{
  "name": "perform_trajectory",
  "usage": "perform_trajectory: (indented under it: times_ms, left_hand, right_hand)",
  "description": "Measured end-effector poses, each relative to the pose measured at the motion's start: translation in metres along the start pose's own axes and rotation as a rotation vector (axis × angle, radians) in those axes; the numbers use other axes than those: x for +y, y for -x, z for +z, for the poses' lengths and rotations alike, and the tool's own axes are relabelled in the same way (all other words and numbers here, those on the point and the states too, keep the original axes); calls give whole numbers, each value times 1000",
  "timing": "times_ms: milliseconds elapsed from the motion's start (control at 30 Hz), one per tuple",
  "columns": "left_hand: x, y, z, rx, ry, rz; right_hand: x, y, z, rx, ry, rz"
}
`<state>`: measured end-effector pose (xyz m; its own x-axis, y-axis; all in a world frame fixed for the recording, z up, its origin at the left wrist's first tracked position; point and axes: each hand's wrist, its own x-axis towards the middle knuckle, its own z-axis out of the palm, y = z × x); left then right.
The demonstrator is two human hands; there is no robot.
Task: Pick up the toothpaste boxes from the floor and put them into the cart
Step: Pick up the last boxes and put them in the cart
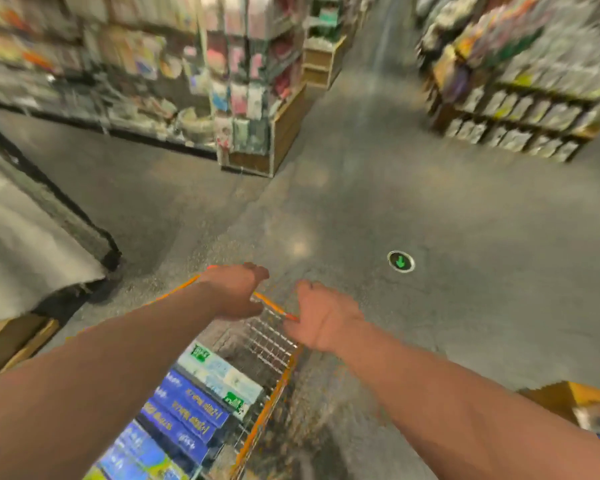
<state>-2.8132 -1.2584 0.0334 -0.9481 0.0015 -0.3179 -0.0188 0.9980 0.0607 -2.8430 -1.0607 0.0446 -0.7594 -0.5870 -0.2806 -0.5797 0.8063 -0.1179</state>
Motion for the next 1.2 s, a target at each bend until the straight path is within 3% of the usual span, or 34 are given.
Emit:
perform_trajectory:
  times_ms: [333, 567, 1200]
  left_hand:
    - [239, 7, -63, 144, -61, 115]
    - [364, -18, -55, 117, -53, 205]
    - [461, -292, -60, 46, -138, 398]
  right_hand:
    - [186, 155, -67, 202, -11, 53]
    - [302, 211, -56, 156, -37, 158]
    - [516, 87, -42, 67, -103, 374]
